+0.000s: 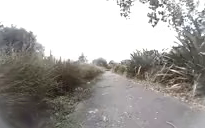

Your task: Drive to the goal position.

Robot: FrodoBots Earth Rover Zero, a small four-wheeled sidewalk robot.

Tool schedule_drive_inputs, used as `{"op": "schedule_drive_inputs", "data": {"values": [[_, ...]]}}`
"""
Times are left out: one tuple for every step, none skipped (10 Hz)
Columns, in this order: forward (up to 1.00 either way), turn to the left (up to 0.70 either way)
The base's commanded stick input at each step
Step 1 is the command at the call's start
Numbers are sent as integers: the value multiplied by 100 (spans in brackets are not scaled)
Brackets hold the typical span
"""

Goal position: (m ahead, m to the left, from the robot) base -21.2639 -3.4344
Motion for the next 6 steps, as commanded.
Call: {"op": "schedule_drive_inputs", "data": {"values": [[0, -100], [0, -100], [0, -100], [0, -100], [0, -100], [0, -100]]}}
